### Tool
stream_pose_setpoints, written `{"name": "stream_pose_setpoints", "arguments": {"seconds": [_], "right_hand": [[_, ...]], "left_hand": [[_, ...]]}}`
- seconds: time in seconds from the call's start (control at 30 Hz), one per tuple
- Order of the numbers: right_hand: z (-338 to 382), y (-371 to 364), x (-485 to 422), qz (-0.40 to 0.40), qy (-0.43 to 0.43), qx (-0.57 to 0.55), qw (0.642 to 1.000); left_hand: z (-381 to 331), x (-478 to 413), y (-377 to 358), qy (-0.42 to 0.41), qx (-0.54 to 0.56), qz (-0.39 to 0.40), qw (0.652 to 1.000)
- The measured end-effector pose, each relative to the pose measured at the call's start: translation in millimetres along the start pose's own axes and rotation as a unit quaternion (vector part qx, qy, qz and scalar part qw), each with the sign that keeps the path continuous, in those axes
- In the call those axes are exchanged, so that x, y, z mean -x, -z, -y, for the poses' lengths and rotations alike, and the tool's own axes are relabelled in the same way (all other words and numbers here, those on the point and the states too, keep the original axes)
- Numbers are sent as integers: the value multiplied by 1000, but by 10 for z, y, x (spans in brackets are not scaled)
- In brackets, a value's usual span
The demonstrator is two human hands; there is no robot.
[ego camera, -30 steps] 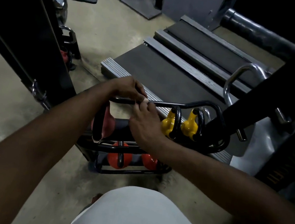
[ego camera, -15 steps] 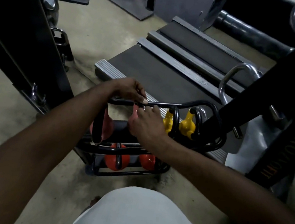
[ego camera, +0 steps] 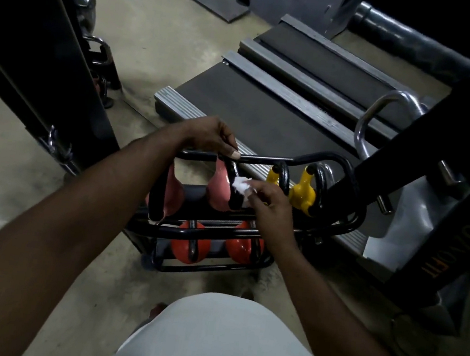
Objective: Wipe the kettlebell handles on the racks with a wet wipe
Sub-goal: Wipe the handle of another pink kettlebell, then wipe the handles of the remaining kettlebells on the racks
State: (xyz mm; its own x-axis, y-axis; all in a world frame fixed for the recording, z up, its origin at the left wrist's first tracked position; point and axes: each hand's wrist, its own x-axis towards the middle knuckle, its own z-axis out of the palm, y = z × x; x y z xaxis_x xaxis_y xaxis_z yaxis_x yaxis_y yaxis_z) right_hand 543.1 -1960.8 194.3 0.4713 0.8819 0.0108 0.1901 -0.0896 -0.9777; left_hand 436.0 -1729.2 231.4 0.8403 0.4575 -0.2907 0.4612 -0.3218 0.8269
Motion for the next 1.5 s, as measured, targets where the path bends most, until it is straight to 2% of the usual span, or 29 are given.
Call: {"name": "stream_pose_setpoints", "arguments": {"seconds": [0.1,0.2,0.37,0.43,0.53,0.6,0.67,0.73,0.8,0.87,1.0,1.03,1.13,1.27,1.4,1.5], "right_hand": [[-107,-10,-61,50,-97,-102,989],[-164,-6,-92,121,-159,-75,977],[-189,120,76,127,-176,-97,971],[-194,254,168,108,-156,-72,979],[-151,504,134,9,-126,-49,991],[-106,664,80,-49,-122,-53,990],[-122,773,38,-90,-84,43,991],[-159,836,-20,-103,-27,125,986],[-161,867,-116,-73,31,173,982],[-165,866,-218,-24,105,274,956],[-213,760,-136,63,244,474,844],[-224,755,-126,65,251,494,830],[-274,778,-169,12,222,486,845],[-421,696,15,2,253,501,828],[-230,750,-127,-76,203,430,876],[-298,728,-47,-37,215,430,876]], "left_hand": [[5,19,9,1,-16,4,1000],[12,31,30,-1,-27,3,1000],[17,29,10,6,-9,3,1000],[9,17,15,18,-12,5,1000],[-27,-75,17,44,-31,16,998],[-116,-186,-33,53,-75,-28,995],[-277,-291,-160,31,-144,-93,985],[-440,-407,-359,-2,-168,-101,981],[-563,-502,-580,-21,-179,-70,981],[-621,-611,-770,-41,-207,-35,977],[-665,-732,-1030,-43,-242,-4,969],[-665,-741,-1058,-39,-239,-2,970],[-630,-761,-1042,-40,-237,-18,970],[-594,-815,-980,-39,-230,-13,972],[-564,-808,-940,-42,-216,-9,976],[-546,-806,-974,-49,-210,-12,976]]}}
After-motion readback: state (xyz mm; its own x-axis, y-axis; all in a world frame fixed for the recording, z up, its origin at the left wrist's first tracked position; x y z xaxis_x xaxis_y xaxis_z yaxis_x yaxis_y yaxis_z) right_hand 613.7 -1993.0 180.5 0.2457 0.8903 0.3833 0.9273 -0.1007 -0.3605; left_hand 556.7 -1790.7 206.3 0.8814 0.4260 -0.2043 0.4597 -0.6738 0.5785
